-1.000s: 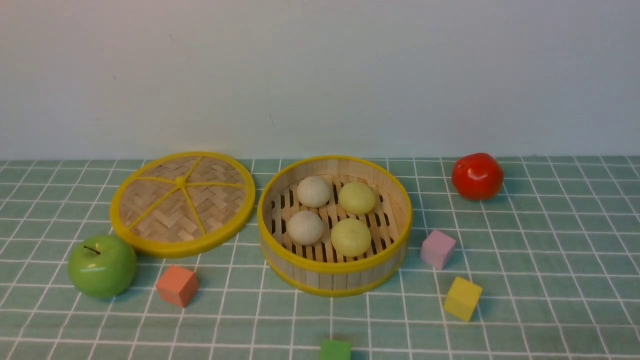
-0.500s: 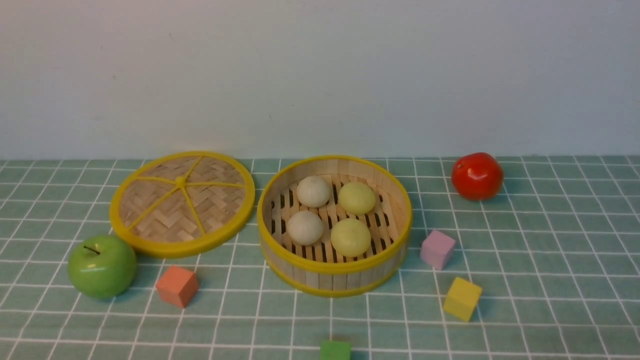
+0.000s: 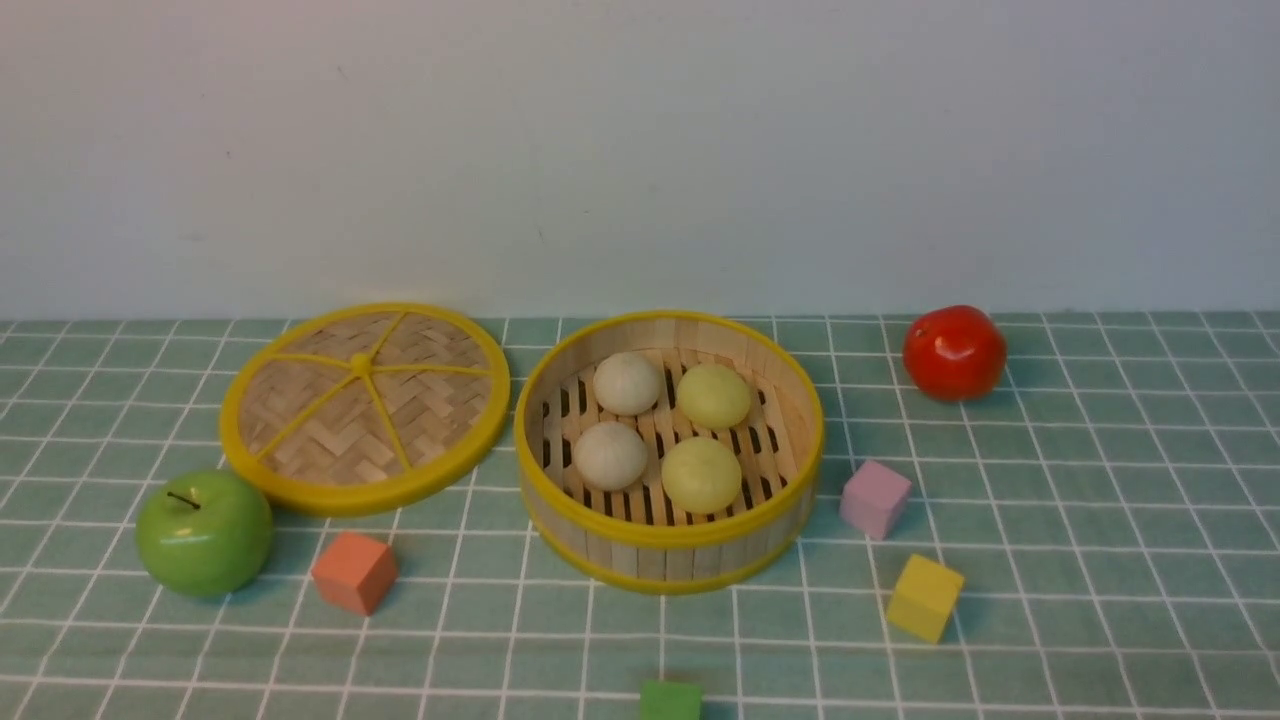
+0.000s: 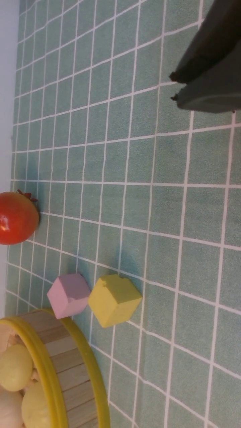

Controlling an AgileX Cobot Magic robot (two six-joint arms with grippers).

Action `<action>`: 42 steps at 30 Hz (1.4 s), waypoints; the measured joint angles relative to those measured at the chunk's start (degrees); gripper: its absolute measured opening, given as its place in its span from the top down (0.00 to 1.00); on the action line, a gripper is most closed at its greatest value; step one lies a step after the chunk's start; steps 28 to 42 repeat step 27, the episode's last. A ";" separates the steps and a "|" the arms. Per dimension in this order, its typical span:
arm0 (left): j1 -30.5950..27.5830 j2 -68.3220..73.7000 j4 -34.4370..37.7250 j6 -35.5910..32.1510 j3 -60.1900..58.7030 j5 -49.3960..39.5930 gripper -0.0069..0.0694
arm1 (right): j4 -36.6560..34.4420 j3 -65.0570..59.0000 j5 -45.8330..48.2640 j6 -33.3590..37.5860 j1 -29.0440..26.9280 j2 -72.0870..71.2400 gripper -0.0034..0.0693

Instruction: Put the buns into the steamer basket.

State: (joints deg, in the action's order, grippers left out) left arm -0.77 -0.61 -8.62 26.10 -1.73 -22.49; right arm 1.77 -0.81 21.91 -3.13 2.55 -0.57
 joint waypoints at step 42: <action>0.00 0.00 0.00 0.02 0.00 0.00 0.60 | 0.00 0.00 0.00 0.00 0.00 0.00 0.83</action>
